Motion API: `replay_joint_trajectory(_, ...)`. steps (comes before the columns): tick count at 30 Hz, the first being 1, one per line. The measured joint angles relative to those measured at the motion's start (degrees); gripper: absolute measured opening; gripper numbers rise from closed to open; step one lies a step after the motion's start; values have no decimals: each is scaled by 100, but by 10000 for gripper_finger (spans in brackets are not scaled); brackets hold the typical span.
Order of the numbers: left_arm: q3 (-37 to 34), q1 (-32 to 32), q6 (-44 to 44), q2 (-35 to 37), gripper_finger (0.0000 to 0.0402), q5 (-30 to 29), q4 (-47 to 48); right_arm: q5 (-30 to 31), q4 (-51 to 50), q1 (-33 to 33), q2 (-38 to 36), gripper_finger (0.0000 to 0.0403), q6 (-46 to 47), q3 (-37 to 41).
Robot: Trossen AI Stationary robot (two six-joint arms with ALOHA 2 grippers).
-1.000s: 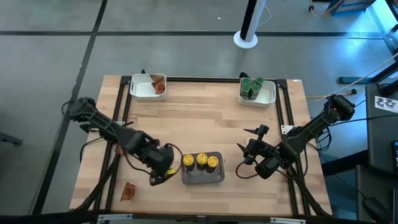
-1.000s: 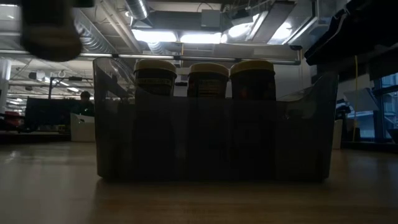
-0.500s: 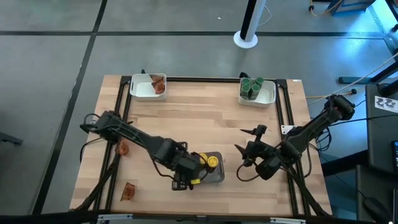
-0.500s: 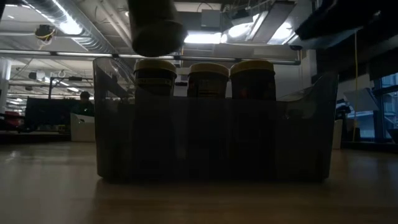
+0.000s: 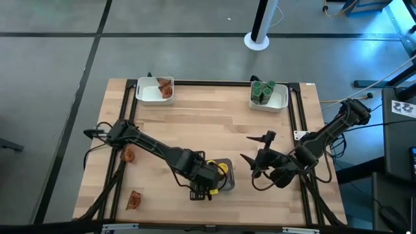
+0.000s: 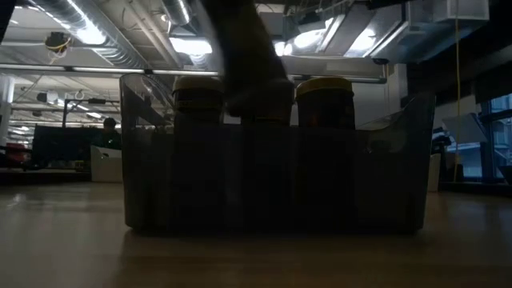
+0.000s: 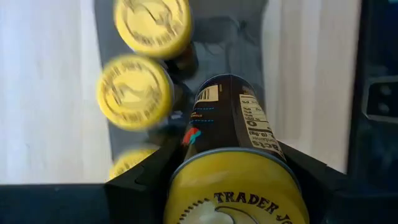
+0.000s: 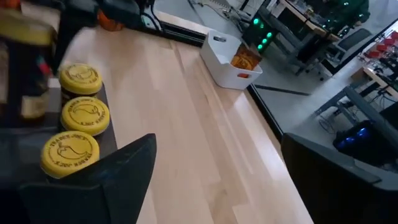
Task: Sort spices by type
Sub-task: Put the yellow seasoning bottle into the black bin
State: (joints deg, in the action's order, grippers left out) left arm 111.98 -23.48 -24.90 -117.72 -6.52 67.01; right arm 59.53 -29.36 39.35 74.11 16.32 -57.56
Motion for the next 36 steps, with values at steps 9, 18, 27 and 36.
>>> replay_joint_trajectory(9,0,-1,285,-413,203,-85,-318,-773,199,0,0,344,476,24)
replay_joint_trajectory(18,-1,36,304,-756,204,-4,-287,-1158,234,0,0,344,614,24)
replay_joint_trajectory(27,-1,59,286,-757,273,35,-340,-1161,227,0,0,344,594,26)
replay_joint_trajectory(36,28,124,113,-566,279,64,-195,-1161,212,0,0,344,590,28)
